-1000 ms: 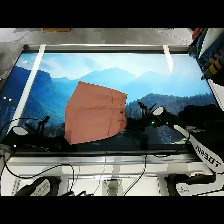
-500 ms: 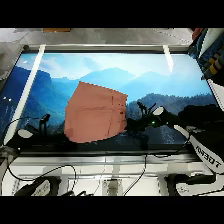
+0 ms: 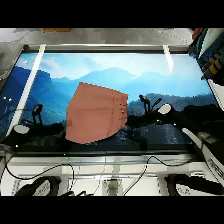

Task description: Fold the clothes and pants, and hang the long-sleeved shirts on hangers.

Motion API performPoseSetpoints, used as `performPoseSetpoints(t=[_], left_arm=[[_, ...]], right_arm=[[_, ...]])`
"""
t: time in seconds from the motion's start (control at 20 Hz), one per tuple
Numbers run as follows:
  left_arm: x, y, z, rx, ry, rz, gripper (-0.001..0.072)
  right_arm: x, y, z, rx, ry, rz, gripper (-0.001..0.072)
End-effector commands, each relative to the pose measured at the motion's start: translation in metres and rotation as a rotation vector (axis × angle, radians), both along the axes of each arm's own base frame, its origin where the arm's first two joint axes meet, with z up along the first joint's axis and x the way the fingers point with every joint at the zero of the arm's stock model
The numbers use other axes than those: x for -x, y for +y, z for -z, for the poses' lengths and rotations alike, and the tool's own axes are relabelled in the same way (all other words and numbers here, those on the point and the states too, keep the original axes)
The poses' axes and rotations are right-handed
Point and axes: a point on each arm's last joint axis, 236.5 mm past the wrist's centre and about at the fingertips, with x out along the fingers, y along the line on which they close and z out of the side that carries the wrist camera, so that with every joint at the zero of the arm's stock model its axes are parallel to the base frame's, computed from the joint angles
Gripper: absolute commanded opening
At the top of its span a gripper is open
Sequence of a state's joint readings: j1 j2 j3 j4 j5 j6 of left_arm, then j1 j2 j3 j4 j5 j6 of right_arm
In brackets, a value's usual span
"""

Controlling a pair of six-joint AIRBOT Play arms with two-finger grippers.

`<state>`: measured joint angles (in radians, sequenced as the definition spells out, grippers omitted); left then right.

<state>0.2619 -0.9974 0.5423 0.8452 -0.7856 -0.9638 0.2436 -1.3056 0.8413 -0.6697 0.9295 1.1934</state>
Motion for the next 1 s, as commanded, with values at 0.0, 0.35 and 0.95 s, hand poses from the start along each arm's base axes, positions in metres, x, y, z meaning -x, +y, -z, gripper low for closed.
performPoseSetpoints(t=[0.0,0.35,0.95], left_arm=[[-0.032,-0.006,-0.112,-0.005,-0.278,0.026,0.0011],[0.027,-0.005,-0.158,-0.094,-0.29,0.005,0.0009],[0.147,-0.092,0.042,0.242,0.459,0.169,0.0487]], right_arm=[[-0.002,-0.001,-0.07,-0.023,-0.221,-0.03,0.0021],[0.016,-0.01,-0.158,-0.033,-0.463,-0.054,0.002],[0.106,-0.084,0.001,0.348,-0.007,-0.17,0.002]])
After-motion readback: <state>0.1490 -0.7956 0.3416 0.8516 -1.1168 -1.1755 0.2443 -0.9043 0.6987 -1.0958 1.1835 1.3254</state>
